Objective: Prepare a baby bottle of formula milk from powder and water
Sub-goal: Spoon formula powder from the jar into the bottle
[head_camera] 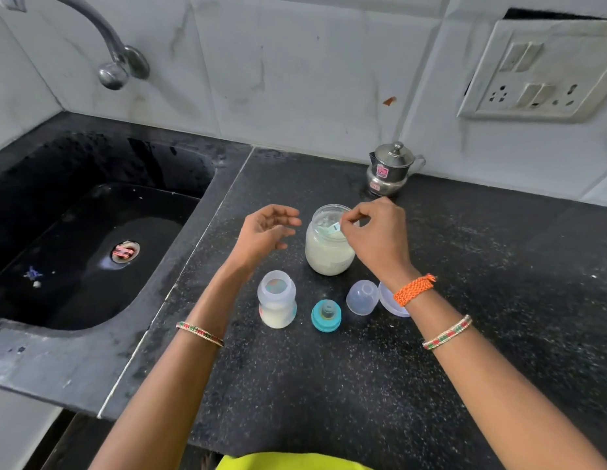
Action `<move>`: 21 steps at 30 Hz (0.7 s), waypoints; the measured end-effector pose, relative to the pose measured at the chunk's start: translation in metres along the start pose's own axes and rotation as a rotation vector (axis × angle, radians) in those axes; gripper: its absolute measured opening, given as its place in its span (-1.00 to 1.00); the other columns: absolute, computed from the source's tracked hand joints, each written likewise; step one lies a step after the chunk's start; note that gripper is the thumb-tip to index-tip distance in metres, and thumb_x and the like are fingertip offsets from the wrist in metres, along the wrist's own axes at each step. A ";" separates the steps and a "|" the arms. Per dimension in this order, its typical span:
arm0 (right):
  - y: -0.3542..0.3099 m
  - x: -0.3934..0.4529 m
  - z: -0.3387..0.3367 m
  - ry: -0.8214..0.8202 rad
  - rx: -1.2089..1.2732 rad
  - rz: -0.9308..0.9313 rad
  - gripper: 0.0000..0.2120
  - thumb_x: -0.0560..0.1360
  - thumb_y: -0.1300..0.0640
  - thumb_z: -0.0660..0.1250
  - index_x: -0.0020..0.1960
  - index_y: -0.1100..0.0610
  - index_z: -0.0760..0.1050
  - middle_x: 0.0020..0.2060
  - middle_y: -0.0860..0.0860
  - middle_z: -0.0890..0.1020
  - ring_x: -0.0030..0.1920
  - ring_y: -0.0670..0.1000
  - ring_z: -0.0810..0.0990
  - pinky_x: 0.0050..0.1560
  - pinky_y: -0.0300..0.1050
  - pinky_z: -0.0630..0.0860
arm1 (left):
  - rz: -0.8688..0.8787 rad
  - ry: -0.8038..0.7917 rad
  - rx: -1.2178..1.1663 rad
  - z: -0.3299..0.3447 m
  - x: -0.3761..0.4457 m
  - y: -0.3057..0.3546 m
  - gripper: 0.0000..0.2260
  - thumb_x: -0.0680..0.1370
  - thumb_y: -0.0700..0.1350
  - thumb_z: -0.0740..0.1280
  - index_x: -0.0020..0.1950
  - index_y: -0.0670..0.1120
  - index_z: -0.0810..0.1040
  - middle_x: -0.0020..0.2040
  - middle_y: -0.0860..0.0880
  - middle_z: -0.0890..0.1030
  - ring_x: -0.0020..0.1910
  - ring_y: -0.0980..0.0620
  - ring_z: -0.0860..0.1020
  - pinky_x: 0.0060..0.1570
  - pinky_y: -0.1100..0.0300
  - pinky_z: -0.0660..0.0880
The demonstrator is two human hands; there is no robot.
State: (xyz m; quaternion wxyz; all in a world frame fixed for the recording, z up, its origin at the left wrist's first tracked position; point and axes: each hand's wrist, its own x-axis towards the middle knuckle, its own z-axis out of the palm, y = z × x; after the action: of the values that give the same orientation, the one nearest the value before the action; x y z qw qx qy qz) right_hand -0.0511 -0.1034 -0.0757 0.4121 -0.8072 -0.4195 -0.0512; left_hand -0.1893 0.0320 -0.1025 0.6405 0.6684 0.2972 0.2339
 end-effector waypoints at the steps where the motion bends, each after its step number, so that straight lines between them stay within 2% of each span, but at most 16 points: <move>1: 0.000 0.000 0.003 -0.006 0.008 0.020 -0.95 0.36 0.28 0.44 -0.25 0.19 0.66 -0.33 0.04 0.64 -0.19 -0.03 0.52 -0.16 -0.12 0.50 | -0.002 -0.014 -0.002 0.000 0.001 -0.001 -0.74 0.52 -0.40 0.22 0.10 -0.13 0.54 -0.05 -0.02 0.63 -0.11 0.10 0.58 -0.17 0.21 0.51; 4: -0.002 0.001 0.008 -0.020 0.000 0.064 -0.92 0.35 0.28 0.42 -0.27 0.16 0.67 -0.33 0.05 0.64 -0.17 -0.07 0.49 -0.16 -0.18 0.44 | -0.018 -0.062 -0.001 -0.001 0.004 -0.004 -0.73 0.51 -0.41 0.24 0.11 -0.13 0.54 -0.04 -0.01 0.63 -0.08 0.07 0.56 -0.16 0.19 0.50; 9: -0.005 0.008 0.005 -0.084 -0.130 0.049 -0.87 0.36 0.25 0.36 -0.31 0.18 0.67 -0.36 0.04 0.68 -0.17 0.09 0.60 -0.03 0.10 0.54 | -0.025 -0.103 0.012 -0.003 0.006 -0.007 -0.73 0.51 -0.40 0.27 0.10 -0.10 0.54 -0.05 0.02 0.64 -0.08 0.07 0.56 -0.13 0.18 0.52; 13: -0.007 0.007 0.006 -0.160 -0.205 0.092 -0.86 0.36 0.24 0.34 -0.31 0.12 0.65 -0.32 -0.02 0.67 -0.05 0.05 0.56 0.11 -0.02 0.36 | -0.014 -0.112 0.047 -0.002 0.003 -0.007 -0.72 0.52 -0.39 0.26 0.11 -0.09 0.55 0.00 0.02 0.63 -0.06 0.08 0.55 -0.08 0.14 0.52; 18: -0.008 0.008 0.006 -0.203 -0.205 0.107 -0.86 0.37 0.26 0.34 -0.28 0.11 0.66 -0.25 -0.04 0.68 0.03 0.05 0.49 0.06 -0.02 0.25 | 0.010 -0.064 0.078 -0.010 -0.004 -0.004 -0.73 0.53 -0.36 0.26 0.10 -0.05 0.56 0.07 0.02 0.62 -0.09 0.11 0.53 -0.11 0.20 0.50; 21: -0.009 0.005 0.004 -0.151 -0.156 0.093 -0.86 0.38 0.25 0.37 -0.29 0.09 0.66 -0.24 -0.05 0.67 0.01 0.03 0.48 0.02 -0.06 0.19 | 0.023 -0.042 0.055 -0.015 -0.014 -0.003 -0.73 0.52 -0.36 0.27 0.08 -0.03 0.56 0.05 0.05 0.62 -0.10 0.13 0.53 -0.12 0.20 0.50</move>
State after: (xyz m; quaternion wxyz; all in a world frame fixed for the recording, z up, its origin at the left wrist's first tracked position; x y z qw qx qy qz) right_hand -0.0552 -0.0946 -0.0705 0.3170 -0.8570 -0.4063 -0.0036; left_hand -0.2098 0.0335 -0.1033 0.6252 0.6938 0.2826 0.2188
